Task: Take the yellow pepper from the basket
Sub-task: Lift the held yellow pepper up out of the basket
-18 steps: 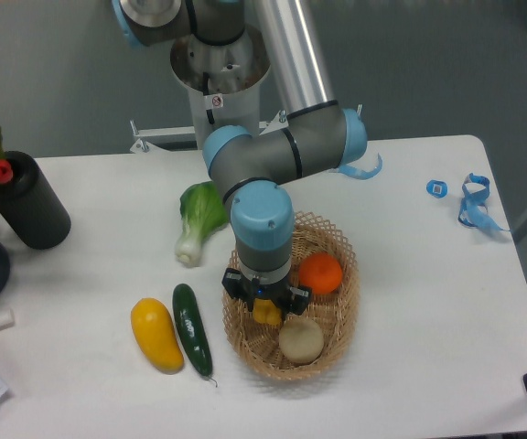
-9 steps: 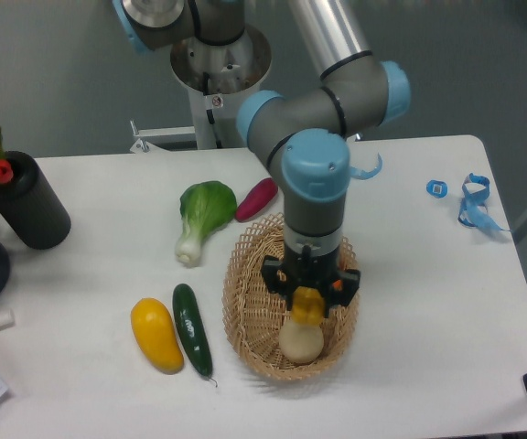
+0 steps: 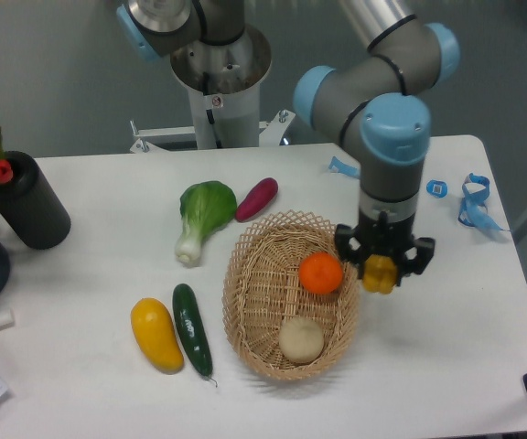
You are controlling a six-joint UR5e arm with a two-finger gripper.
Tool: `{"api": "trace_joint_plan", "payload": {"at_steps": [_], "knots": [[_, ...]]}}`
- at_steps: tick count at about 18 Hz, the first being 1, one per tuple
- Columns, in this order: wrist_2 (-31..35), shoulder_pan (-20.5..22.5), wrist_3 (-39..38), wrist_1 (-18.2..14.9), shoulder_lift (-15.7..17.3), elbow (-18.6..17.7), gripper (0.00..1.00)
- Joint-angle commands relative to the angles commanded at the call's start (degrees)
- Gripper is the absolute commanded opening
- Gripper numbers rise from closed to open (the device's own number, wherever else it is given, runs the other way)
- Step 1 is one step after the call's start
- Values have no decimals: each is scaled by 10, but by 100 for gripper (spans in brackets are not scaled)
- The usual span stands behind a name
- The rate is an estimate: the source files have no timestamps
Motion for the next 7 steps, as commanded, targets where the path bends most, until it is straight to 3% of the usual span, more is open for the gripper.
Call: {"api": "trace_joint_plan", "payload": {"at_steps": [7], "knots": [[3, 27, 32, -15, -4, 19, 25]]}}
